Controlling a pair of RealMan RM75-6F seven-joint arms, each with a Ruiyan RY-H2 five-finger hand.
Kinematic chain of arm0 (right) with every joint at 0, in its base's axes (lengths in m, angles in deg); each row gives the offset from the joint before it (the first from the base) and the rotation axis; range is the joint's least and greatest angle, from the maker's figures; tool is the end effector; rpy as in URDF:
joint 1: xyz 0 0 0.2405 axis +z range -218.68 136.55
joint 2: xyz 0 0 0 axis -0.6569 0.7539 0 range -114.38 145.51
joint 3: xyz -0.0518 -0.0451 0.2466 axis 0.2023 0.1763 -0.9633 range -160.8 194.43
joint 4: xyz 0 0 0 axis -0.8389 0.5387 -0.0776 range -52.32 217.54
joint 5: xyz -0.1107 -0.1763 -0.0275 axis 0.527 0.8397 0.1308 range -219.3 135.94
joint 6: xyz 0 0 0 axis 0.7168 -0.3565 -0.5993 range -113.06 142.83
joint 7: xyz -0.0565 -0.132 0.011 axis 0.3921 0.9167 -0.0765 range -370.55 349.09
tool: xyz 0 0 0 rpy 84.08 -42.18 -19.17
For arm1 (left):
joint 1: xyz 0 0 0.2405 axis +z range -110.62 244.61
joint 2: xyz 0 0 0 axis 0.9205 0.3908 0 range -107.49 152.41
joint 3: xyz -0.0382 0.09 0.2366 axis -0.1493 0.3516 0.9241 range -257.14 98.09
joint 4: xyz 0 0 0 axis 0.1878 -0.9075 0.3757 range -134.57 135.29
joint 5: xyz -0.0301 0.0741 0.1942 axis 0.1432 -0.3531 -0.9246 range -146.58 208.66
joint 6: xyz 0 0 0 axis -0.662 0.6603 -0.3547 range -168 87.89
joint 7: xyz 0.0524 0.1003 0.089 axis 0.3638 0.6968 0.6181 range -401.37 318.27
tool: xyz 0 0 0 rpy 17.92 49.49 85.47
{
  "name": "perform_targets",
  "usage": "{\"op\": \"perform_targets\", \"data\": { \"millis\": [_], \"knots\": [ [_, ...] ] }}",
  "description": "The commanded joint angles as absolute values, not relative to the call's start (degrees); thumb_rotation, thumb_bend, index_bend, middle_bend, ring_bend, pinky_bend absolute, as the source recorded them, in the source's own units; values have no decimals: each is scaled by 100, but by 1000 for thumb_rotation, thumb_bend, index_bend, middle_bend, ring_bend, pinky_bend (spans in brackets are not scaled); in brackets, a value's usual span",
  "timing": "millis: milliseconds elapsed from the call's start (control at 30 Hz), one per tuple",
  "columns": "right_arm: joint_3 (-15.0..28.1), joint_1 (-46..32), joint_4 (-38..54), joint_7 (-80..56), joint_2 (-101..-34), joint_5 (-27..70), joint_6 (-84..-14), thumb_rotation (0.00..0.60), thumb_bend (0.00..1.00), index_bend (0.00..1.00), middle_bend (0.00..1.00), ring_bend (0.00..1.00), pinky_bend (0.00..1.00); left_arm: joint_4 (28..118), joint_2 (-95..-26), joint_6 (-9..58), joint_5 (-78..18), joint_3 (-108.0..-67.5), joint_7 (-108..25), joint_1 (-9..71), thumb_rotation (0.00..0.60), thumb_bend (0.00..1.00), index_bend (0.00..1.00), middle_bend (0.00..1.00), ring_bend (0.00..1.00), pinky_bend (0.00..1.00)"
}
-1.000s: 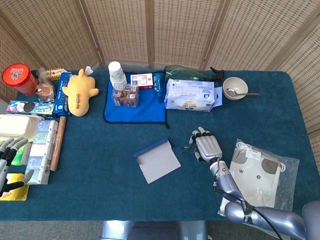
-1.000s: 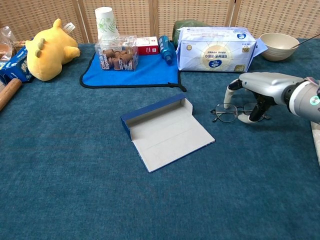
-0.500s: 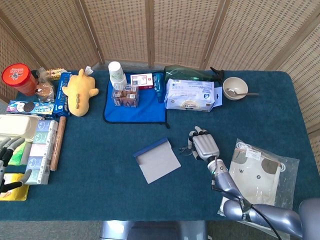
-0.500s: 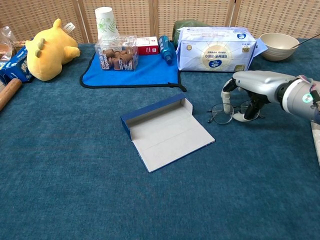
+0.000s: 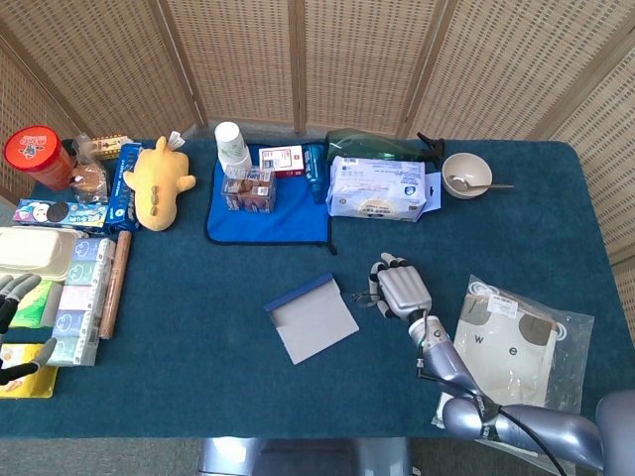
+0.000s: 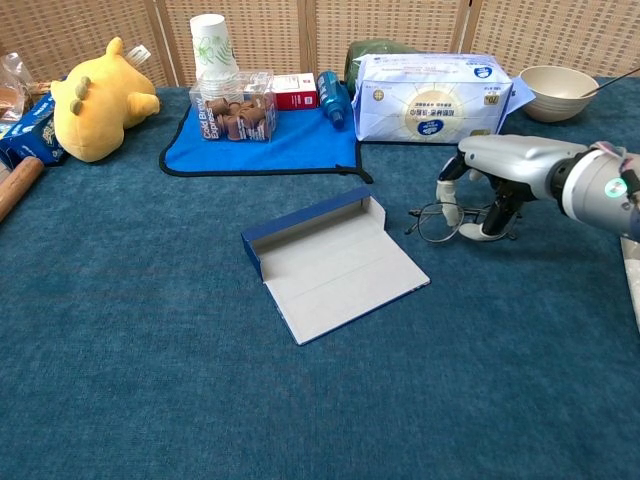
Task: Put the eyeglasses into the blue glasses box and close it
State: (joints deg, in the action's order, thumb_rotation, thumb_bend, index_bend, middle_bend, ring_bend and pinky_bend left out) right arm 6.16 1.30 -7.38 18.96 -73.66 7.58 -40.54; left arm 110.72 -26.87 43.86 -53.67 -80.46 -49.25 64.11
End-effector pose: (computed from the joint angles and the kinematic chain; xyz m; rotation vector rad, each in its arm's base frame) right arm -0.1532 -0.3321 -0.0251 1.8120 -1.0909 0.7857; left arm -0.2755 0.1601 0.2024 -1.3072 -1.1181 -0.9788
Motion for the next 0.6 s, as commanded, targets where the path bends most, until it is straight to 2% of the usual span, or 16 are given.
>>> {"op": "perform_targets", "data": {
  "millis": [33,267,600],
  "knots": [
    [747,83,-1308,2150,-7086,769,-4246,600,349,589,307,125,205,11064,-2698,4379,-5369,-8049,-4926,6404,600,295,85,104,0,4],
    [943,238,-2133,2760,-6981,642,-4428,600,341,586,305,125,206,11087,-2710,4392,-5418,-8041,-4900,6404,600,296,82,104,0,4],
    [915,778,-2306,3628,-7477,255,-4595,600,341,580,303,125,212,11097,-2693,4489,-5427,-8015,-4914,6483,600,296,76,104,0,3]
  ]
}}
